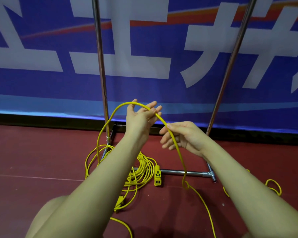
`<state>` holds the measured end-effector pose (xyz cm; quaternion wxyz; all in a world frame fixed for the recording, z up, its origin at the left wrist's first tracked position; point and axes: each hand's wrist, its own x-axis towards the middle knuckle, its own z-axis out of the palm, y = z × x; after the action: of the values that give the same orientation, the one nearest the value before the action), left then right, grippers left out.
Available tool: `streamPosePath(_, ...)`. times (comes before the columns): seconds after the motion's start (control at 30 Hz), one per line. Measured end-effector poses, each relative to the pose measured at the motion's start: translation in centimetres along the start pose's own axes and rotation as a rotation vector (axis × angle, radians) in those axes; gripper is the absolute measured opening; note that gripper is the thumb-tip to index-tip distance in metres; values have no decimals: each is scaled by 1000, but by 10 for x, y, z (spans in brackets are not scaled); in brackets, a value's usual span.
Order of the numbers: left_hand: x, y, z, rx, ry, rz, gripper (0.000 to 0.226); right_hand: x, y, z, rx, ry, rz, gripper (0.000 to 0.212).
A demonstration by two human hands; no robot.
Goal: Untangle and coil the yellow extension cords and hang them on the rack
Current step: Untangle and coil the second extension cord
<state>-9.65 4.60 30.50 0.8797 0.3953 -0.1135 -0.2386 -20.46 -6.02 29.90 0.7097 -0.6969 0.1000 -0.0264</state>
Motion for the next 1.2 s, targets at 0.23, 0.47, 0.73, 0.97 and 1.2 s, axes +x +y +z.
streamPosePath(0.23, 21, 20, -28, -101, 173, 36, 61, -9, 5, -11, -87, -18, 37, 25)
streamPosePath(0.47, 1, 8, -8, 156, -12, -6, 35, -5, 10, -8, -81, 96, -2, 20)
streamPosePath(0.73, 1, 11, -12, 233, 71, 164, 37, -5, 8, 2, -55, -3, 16, 27)
streamPosePath(0.97, 11, 15, -25, 70, 195, 107, 44, -11, 9, -12, -120, -10, 38, 18)
streamPosePath(1.2, -10, -6, -3, 218, -1, -55, 48, -7, 9, -12, -127, 67, 3, 16)
